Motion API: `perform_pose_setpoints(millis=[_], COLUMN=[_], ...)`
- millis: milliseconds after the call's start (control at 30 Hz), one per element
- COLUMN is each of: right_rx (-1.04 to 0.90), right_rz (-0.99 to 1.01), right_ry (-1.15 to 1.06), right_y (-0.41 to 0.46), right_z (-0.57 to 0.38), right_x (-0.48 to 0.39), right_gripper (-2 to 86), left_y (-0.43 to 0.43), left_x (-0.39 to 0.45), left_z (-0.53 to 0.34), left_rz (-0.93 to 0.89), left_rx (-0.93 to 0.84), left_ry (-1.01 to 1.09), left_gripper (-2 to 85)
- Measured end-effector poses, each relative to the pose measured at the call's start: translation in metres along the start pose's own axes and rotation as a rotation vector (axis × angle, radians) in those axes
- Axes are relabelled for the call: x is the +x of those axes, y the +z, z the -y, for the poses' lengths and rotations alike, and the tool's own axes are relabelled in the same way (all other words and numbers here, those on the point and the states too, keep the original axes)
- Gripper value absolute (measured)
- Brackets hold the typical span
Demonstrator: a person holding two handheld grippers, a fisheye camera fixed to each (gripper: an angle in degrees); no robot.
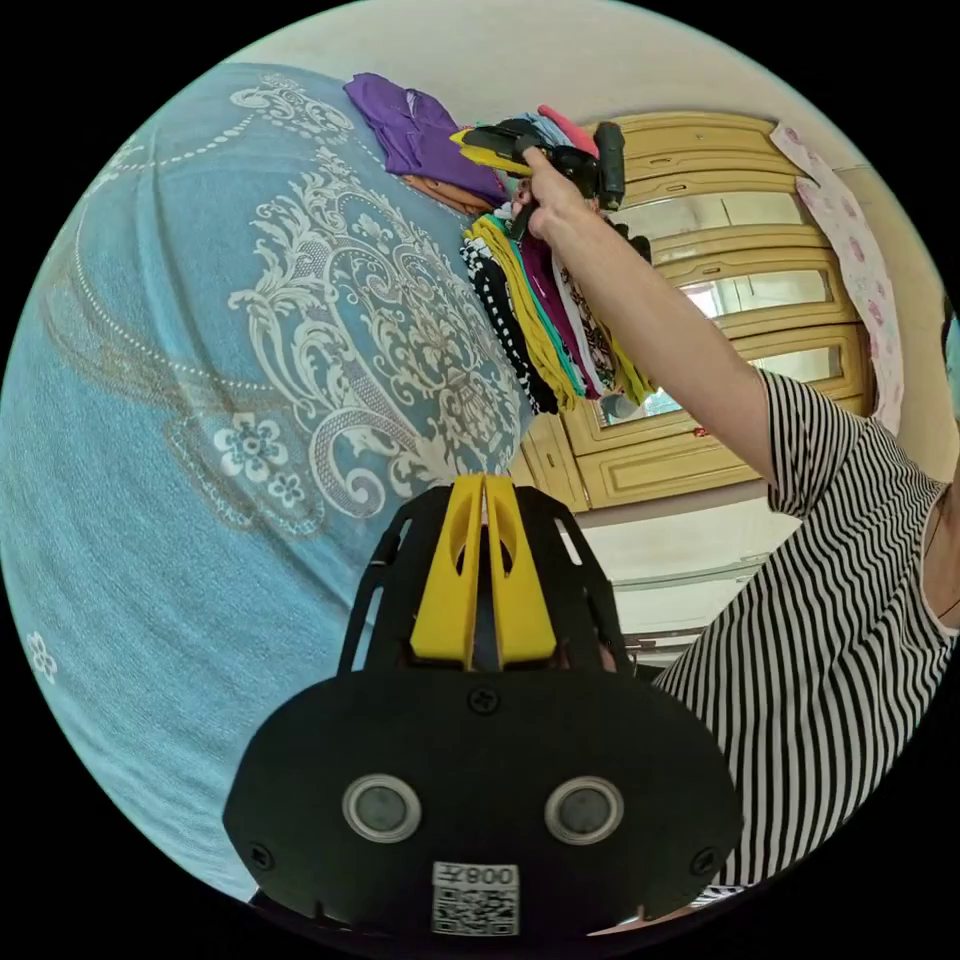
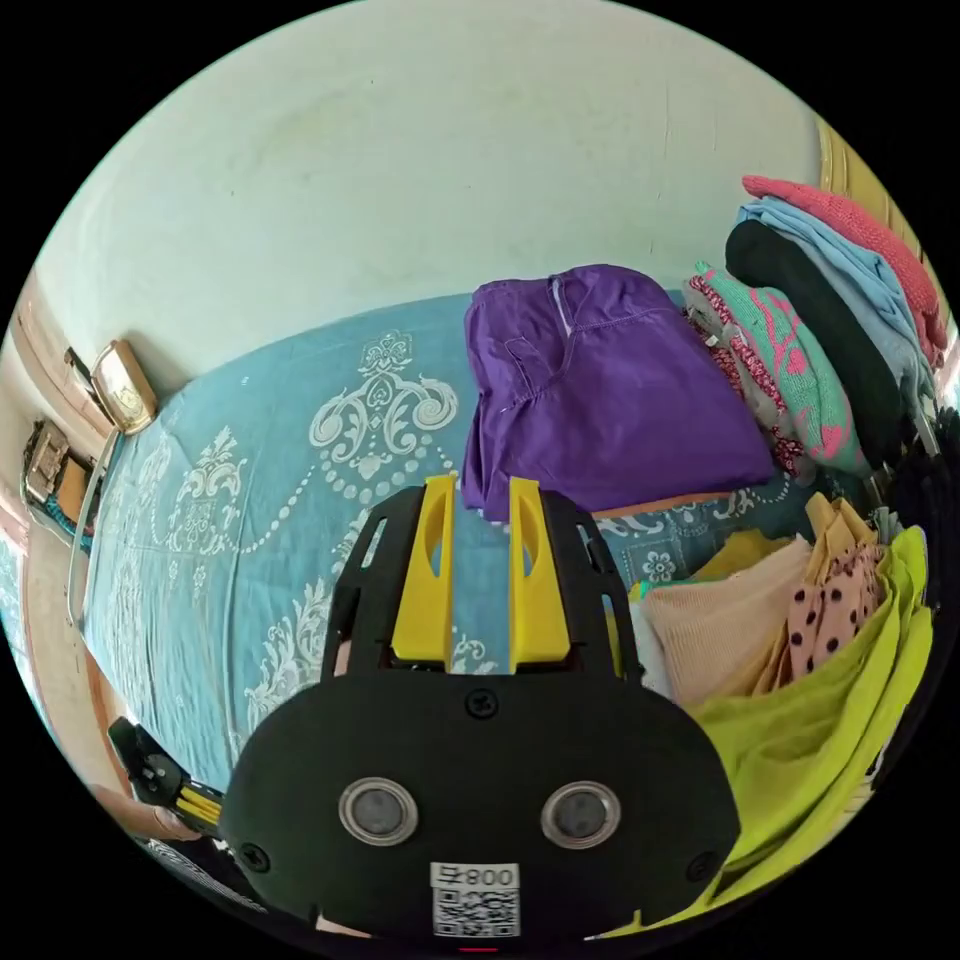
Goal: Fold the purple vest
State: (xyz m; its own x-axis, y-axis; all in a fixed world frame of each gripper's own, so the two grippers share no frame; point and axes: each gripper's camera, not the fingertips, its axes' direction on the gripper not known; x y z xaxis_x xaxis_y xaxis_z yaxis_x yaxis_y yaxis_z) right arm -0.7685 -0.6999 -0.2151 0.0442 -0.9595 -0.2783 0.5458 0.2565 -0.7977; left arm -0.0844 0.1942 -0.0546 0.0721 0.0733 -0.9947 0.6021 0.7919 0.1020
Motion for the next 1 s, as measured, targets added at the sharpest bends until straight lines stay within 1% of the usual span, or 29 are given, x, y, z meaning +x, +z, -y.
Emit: perform_pose_setpoints(millis=[133,267,333,400,433,567,667,733,867,933,1000], right_rx=[-0.051,-0.083,-0.109,-0.096,-0.097,-0.084,-0.013,0.039,0.053,0.057,0.044], right_rz=[-0.116,-0.161,-0.208,-0.254,-0.246,-0.161,-0.094,-0.009,0.122,0.247,0.286], right_ry=[-0.027,-0.044,-0.027,0.0,0.007,0.017,-0.008,-0.008,-0.009,-0.018,-0.024], right_y=[0.04,0.064,0.077,0.078,0.076,0.054,0.016,-0.019,-0.063,-0.09,-0.109], right_z=[0.035,0.051,0.056,0.056,0.055,0.046,0.025,0.001,-0.036,-0.062,-0.079], right_x=[-0.015,-0.027,-0.031,-0.031,-0.029,-0.025,-0.025,-0.02,-0.012,-0.012,-0.015], right_gripper=[9.5,9.1,6.5,3.7,2.4,1.2,0.8,0.6,0.5,0.4,0.4], left_y=[-0.009,-0.011,-0.015,-0.018,-0.021,-0.03,-0.043,-0.053,-0.067,-0.078,-0.087], left_x=[-0.021,-0.035,-0.039,-0.041,-0.042,-0.051,-0.056,-0.059,-0.057,-0.054,-0.051], left_z=[-0.03,-0.052,-0.065,-0.075,-0.082,-0.104,-0.121,-0.135,-0.155,-0.168,-0.178], left_rz=[-0.039,-0.083,-0.092,-0.094,-0.101,-0.107,-0.101,-0.108,-0.096,-0.091,-0.093], left_rx=[0.003,0.0,-0.001,-0.003,-0.001,-0.001,0.016,0.031,0.051,0.069,0.088], left_ry=[0.0,-0.011,-0.002,0.003,0.005,-0.009,-0.013,-0.021,-0.017,-0.013,-0.007], left_gripper=[0.2,0.2,0.1,0.1,0.1,0.2,0.2,0.2,0.2,0.2,0.3])
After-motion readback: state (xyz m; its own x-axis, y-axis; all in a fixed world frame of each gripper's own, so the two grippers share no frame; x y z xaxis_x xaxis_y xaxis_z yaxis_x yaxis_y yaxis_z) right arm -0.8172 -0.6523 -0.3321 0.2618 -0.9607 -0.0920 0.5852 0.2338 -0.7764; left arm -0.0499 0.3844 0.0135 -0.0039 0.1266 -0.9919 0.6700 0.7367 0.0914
